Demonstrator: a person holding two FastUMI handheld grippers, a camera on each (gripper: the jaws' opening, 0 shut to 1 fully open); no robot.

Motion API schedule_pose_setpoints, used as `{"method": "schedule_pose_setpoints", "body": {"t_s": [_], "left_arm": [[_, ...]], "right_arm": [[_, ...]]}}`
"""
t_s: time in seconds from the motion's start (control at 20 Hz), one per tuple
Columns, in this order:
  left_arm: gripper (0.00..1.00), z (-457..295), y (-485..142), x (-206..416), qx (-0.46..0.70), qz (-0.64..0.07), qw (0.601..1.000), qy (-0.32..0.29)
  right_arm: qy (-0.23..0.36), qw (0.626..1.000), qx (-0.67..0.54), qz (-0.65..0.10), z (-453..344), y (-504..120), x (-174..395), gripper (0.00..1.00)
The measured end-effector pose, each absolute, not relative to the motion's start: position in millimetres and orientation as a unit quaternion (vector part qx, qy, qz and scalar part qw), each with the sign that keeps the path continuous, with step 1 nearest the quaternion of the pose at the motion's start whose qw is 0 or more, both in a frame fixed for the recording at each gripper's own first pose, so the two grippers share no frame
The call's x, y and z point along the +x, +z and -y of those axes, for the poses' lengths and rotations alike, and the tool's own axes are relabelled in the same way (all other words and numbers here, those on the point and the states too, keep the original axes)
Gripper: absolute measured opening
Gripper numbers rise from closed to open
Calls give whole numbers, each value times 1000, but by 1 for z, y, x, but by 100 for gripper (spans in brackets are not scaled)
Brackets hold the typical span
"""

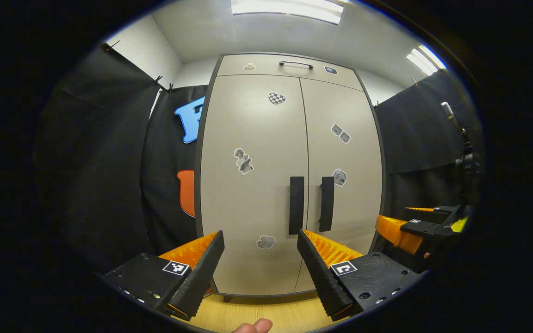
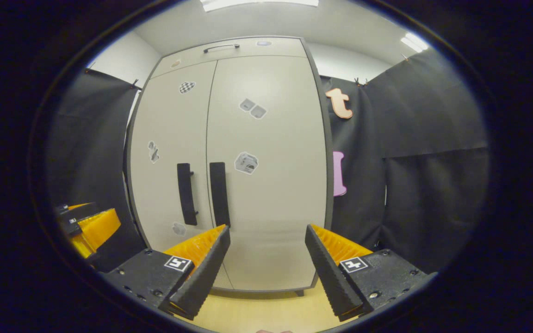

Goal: Open the right door of the double-door shoe cabinet with the right hand, and open the left door with the left hand.

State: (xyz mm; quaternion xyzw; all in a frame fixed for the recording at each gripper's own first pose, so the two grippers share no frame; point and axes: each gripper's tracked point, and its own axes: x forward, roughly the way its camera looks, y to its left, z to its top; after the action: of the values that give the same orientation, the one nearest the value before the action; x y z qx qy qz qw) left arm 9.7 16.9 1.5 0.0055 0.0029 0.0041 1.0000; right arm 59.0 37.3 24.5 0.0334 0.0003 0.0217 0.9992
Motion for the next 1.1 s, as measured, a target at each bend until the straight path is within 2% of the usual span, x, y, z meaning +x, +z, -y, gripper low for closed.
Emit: {"method": "schedule_pose_setpoints", "body": {"t_s": [0.3, 0.7, 0.9, 1.0, 1.05, 1.1], "left_arm": [[95, -22, -14, -13, 24, -19, 1000, -5], [96, -47, -29, -33, 17, -39, 999, 8], [96, -63, -25, -37, 15, -35, 999, 21], [96, -69, -22, -36, 12, -32, 999, 26], [96, -72, -21, -37, 9, -30, 999, 28], [96, -74, -21, -37, 6, -30, 999, 28]], "right_arm": [[51, 998, 46, 1, -77, 47, 118, 100], [51, 999, 14, -14, -113, 46, 172, 100], [38, 999, 7, -24, -114, 42, 183, 89], [34, 999, 6, -25, -115, 42, 184, 73], [30, 999, 3, -26, -114, 41, 184, 60], [38, 999, 7, -26, -119, 41, 184, 54]]}}
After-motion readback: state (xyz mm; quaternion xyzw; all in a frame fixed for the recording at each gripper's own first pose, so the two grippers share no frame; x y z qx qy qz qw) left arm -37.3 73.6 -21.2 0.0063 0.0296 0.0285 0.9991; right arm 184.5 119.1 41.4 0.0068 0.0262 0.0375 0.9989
